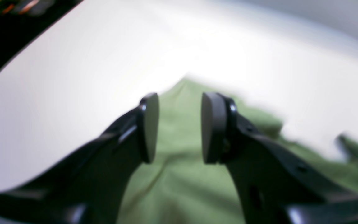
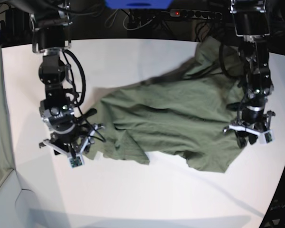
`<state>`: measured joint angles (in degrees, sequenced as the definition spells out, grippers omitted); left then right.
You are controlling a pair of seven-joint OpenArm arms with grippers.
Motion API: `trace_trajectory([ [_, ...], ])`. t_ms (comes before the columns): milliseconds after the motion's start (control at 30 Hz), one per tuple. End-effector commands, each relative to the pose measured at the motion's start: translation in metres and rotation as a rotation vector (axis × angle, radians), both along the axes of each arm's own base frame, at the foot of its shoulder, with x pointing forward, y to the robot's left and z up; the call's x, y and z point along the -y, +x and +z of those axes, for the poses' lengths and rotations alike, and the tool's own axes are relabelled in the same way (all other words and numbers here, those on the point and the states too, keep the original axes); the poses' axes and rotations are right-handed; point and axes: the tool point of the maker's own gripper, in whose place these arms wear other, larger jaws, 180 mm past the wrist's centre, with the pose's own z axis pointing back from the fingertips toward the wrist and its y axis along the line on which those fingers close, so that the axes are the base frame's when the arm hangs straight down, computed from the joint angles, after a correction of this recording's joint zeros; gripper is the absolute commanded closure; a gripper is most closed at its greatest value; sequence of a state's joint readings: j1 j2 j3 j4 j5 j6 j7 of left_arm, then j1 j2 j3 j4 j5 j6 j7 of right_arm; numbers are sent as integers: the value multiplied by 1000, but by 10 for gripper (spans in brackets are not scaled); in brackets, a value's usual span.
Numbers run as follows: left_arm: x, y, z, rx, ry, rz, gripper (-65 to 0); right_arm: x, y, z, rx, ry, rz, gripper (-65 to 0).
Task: Layout the t-shirt on the table in an organized manner, then fold the t-shirt properly
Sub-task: 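Release the hem and raise both grippers off the shirt, then grasp the shirt edge with the left gripper and pull it outward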
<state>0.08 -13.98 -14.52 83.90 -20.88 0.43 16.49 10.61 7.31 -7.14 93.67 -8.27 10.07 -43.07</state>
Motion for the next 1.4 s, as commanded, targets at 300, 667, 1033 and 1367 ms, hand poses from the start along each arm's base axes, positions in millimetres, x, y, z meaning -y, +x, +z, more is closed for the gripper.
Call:
trace_trajectory([
  [300, -23, -58, -33, -80, -1, 74, -225, 15, -33, -37, -83, 12, -43, -290],
  [667, -9, -103, -1, -34, 23, 60, -225, 1, -69, -50, -120, 45, -32, -323],
  [1033, -30, -163, -1, -77, 22, 191, -332, -3, -87, -58, -142, 54, -27, -444],
  [1367, -36, -175, -8, -111, 30, 208, -332, -4, -93, -63, -160, 55, -26, -444],
])
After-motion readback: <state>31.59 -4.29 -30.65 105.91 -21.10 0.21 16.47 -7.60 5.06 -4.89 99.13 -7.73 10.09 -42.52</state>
